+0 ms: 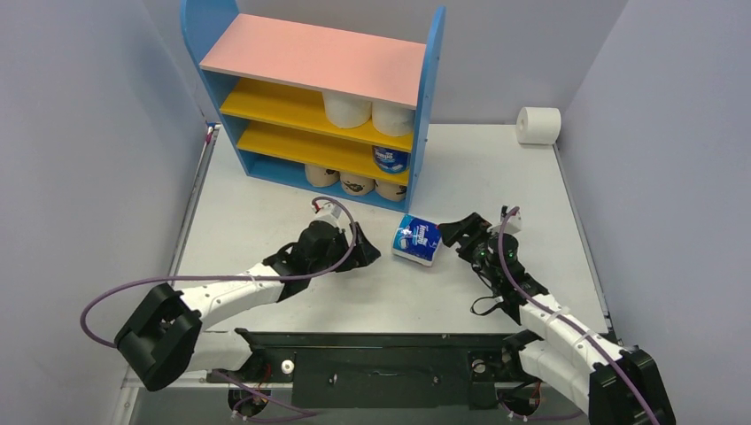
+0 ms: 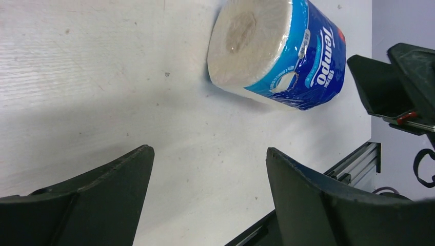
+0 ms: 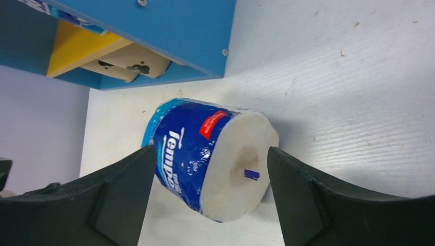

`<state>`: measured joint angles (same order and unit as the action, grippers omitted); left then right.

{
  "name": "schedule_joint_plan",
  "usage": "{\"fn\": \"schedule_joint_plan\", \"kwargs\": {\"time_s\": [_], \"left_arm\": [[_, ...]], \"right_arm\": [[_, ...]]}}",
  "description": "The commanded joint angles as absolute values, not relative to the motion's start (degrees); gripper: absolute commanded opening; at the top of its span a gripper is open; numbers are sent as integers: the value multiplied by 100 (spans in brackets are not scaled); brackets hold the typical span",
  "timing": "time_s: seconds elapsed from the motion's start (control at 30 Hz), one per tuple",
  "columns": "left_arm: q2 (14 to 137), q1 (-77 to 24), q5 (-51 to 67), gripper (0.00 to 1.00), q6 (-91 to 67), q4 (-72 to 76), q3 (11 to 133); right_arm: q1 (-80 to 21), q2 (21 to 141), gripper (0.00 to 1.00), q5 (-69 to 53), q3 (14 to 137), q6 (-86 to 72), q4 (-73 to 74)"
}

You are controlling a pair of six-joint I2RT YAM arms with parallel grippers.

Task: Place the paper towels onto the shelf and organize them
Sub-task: Move the paper towel to the center of the board.

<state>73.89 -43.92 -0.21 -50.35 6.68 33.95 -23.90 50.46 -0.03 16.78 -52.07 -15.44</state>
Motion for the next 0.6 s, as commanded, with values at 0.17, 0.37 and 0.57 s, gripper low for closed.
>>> {"fn": "schedule_joint_plan", "kwargs": {"time_s": [0.17, 0.37, 0.57], "left_arm": [[6599, -4262, -299, 79, -5028, 486, 3022], [6465, -4226, -285, 79, -5040, 402, 2966], [6239, -4191, -314, 80, -5036, 350, 2863]], "right_arm": [[-2189, 5832, 78, -881, 1577, -5263, -2490], [-2189, 6415, 78, -1162, 1588, -5388, -3160], [-2195, 6949, 74, -1383, 1649, -5487, -3669]]}}
